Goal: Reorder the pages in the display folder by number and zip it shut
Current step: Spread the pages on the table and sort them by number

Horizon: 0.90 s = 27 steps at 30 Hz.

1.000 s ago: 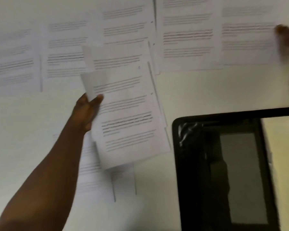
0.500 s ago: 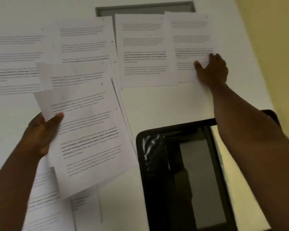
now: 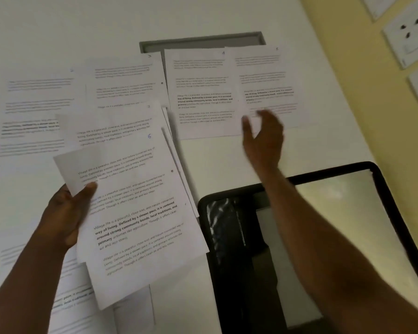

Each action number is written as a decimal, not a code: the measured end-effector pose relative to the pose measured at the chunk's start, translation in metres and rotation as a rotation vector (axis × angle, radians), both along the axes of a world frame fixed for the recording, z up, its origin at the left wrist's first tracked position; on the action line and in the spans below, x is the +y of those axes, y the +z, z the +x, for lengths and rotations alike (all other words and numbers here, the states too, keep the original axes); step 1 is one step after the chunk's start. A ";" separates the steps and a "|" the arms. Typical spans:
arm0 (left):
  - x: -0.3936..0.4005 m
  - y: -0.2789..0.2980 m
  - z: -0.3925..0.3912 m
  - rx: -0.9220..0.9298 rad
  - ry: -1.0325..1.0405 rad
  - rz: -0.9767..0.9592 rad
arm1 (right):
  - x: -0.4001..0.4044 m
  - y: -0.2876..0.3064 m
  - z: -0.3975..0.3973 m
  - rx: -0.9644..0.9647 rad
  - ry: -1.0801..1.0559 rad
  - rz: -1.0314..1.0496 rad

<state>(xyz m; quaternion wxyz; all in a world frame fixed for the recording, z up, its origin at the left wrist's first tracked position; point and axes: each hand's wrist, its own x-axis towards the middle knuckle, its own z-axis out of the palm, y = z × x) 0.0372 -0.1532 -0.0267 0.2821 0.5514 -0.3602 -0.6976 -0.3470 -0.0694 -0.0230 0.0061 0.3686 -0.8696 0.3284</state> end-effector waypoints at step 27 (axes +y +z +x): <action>0.115 0.017 0.232 -0.050 -0.072 0.174 | 0.145 0.030 0.371 -0.963 0.054 0.280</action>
